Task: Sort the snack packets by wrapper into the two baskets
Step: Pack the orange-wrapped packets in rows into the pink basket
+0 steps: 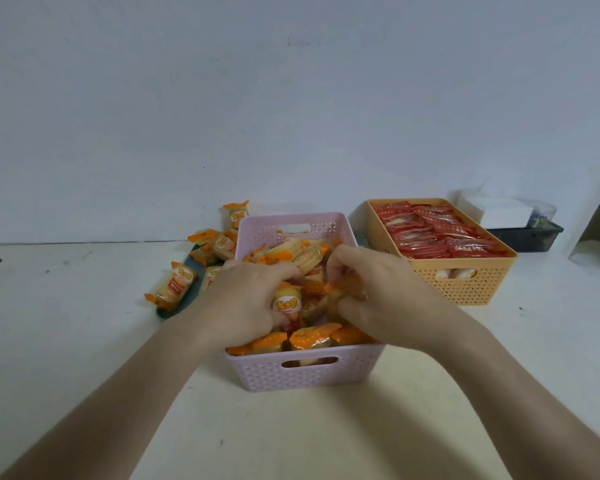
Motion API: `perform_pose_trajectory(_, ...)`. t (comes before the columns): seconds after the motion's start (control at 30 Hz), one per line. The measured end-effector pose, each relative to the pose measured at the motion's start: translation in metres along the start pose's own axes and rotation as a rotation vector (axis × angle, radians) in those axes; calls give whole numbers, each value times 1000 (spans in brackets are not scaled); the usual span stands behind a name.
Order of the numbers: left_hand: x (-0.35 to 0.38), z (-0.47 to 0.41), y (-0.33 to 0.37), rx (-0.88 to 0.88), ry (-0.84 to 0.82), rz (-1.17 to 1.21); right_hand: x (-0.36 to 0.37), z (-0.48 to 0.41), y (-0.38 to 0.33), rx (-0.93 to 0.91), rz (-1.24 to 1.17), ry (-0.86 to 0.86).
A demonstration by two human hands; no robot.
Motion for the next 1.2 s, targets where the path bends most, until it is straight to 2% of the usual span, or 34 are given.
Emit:
perform_pose_trajectory(0.13, 11, 2, 2, 54, -259, -54, 15, 10, 3, 48, 77, 61)
perform_pose_trajectory(0.2, 9, 4, 9, 61, -323, 8, 18, 12, 3, 40, 114, 68)
perform_pose_trajectory(0.33, 4, 12, 26, 54, -312, 242, 23, 8, 0, -24, 199, 16)
perform_pose_trajectory(0.43, 13, 17, 28, 60, -300, 255, 22, 6, 0, -42, 195, 52)
perform_pose_trajectory(0.53, 14, 13, 17, -8, -218, 319, 22, 0, -1, -52, 203, 105)
perform_pose_trajectory(0.67, 12, 13, 6, -62, -167, 348, 20, -10, -9, -108, 321, 89)
perform_pose_trajectory(0.73, 7, 15, 2, -57, -154, 367, 18, -15, -17, -153, 279, 70)
perform_pose_trajectory(0.83, 8, 18, -4, -63, -315, 443, 28, -17, -24, -197, 92, -7)
perform_pose_trajectory(0.9, 4, 17, -8, -45, -382, 436, 34, -17, -28, -239, 127, -19)
perform_pose_trajectory(0.93, -6, 13, -10, -42, -316, 421, 36, -17, -28, -249, 150, -29)
perform_pose_trajectory(1.0, -38, 0, -20, -54, 31, 343, 38, -17, -27, -255, 178, -56)
perform_pose_trajectory(1.07, -52, -12, -25, -53, 261, 65, 40, -18, -27, -252, 180, -60)
perform_pose_trajectory(1.13, -35, -28, -32, -83, 222, -274, 42, -18, -26, -242, 176, -64)
perform_pose_trajectory(1.2, -26, -36, -38, -84, 212, -366, 42, -16, -24, -220, 164, -66)
Point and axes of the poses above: each hand's wrist, its own z-axis away from the middle knuckle, its own x-axis out of the palm, y = z × x, the point moved 8 cm from there along -z, towards the middle knuckle, and after that the axes turned 12 degrees about -x, right-handed, at the moved point
